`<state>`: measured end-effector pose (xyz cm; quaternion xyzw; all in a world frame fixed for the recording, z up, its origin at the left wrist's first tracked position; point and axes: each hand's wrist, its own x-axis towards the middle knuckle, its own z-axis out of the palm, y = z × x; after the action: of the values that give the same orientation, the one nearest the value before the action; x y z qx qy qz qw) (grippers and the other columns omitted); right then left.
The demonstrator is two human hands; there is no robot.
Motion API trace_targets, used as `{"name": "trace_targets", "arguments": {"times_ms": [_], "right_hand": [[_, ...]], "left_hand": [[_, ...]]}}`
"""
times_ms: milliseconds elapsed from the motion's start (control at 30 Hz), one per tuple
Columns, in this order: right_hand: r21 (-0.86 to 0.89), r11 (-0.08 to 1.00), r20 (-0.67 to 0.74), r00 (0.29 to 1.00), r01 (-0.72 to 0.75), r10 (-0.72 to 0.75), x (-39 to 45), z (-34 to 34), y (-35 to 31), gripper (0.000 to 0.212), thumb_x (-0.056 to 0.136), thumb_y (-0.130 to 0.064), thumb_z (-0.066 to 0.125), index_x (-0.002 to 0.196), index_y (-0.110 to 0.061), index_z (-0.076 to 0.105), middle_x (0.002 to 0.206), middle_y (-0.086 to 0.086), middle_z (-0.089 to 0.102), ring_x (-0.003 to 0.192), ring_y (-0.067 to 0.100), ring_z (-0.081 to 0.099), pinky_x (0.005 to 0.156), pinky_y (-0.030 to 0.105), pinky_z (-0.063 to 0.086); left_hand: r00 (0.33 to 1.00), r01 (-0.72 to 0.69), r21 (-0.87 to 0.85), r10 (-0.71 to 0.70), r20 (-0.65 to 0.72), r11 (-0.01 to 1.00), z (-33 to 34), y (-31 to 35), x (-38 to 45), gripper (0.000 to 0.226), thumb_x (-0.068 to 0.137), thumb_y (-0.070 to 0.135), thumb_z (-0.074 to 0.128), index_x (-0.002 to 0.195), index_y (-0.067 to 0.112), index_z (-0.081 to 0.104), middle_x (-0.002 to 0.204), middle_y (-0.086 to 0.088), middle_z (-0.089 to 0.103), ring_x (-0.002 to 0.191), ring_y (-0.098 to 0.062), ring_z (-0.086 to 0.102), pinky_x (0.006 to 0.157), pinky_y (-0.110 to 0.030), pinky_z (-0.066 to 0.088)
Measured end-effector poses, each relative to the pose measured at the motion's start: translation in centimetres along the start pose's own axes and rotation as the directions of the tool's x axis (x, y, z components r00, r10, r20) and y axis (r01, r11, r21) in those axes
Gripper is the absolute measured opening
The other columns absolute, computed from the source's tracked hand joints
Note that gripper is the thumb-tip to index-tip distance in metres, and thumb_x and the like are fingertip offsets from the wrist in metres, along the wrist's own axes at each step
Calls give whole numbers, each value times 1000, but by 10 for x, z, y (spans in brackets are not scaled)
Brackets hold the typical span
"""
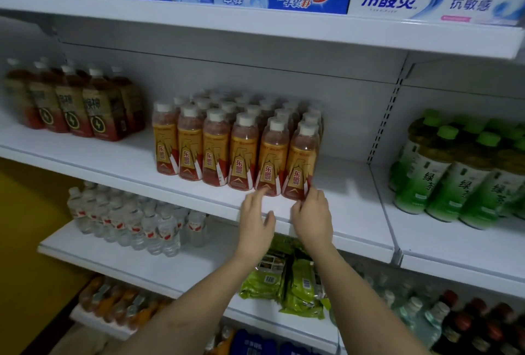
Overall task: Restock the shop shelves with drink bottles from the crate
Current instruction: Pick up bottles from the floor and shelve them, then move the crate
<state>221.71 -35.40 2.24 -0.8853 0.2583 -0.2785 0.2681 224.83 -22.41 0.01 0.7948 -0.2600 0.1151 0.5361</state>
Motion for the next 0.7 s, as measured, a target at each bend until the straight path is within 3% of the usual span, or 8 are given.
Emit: {"name": "trace_targets", "arguments": {"times_ms": [67, 133, 233, 333, 433, 500, 567, 700], "right_hand": [[-138, 987, -94, 991, 86, -100, -20, 4, 0, 27, 96, -14, 46, 118, -4, 58, 109, 12, 61, 101, 29, 57, 84, 40, 49], [-199, 965, -166, 965, 168, -202, -42, 11, 5, 27, 96, -11, 45, 113, -1, 64, 110, 14, 65, 103, 32, 60, 91, 42, 48], [-145, 971, -148, 966, 190, -212, -90, 22, 6, 36, 100, -10, 51, 134, -3, 57, 141, 14, 55, 136, 31, 45, 119, 43, 30], [-44, 994, -48, 994, 97, -99, -142, 23, 3, 44, 101, -17, 50, 144, -8, 51, 154, 6, 43, 146, 21, 34, 119, 32, 25], [-182, 983, 139, 988, -35, 61, -203, 26, 10, 59, 98, -46, 39, 147, -13, 48, 156, 7, 40, 145, 27, 35, 117, 40, 30], [-353, 917, 324, 896, -184, 305, -248, 23, 21, 68, 97, -58, 33, 155, -21, 34, 163, 4, 26, 150, 26, 23, 119, 42, 25], [-481, 821, 425, 738, -307, 525, -291, 16, 33, 69, 99, -60, 33, 158, -27, 22, 166, 0, 16, 152, 24, 14, 120, 45, 20], [-552, 726, 523, 508, -410, 684, -367, -9, 31, 67, 105, -55, 25, 160, -21, 8, 167, 4, 5, 154, 26, 1, 121, 41, 7]], "left_hand": [[982, -164, 81, 155, 104, 983, -9, -17, -27, 44, 96, 3, 54, 139, 13, 52, 140, 0, 47, 134, -7, 34, 118, -31, 29], [953, -223, 116, 192, 233, 968, -22, -37, -53, 44, 98, 5, 51, 141, 15, 51, 146, 1, 43, 140, -6, 29, 121, -23, 20], [918, -186, 208, 95, 385, 960, -43, -71, -85, 47, 102, 18, 48, 149, 22, 41, 153, 4, 38, 142, -9, 30, 119, -27, 26], [863, -121, 341, -71, 500, 932, -57, -92, -107, 48, 103, 34, 44, 149, 21, 39, 150, 0, 44, 136, -17, 38, 112, -32, 33], [759, -116, 425, -196, 621, 898, -65, -103, -134, 53, 104, 46, 36, 150, 20, 38, 151, -4, 44, 139, -22, 37, 113, -36, 32], [650, -143, 449, -259, 714, 882, -61, -104, -158, 60, 104, 53, 30, 155, 22, 32, 158, -5, 36, 147, -24, 28, 118, -41, 27], [550, -173, 453, -296, 781, 875, -52, -101, -181, 64, 103, 56, 26, 157, 21, 27, 162, -4, 28, 152, -24, 17, 121, -44, 20], [359, -307, 410, -294, 886, 859, -44, -87, -240, 67, 102, 59, 23, 157, 21, 24, 165, -3, 22, 153, -26, 11, 123, -48, 14]]}}
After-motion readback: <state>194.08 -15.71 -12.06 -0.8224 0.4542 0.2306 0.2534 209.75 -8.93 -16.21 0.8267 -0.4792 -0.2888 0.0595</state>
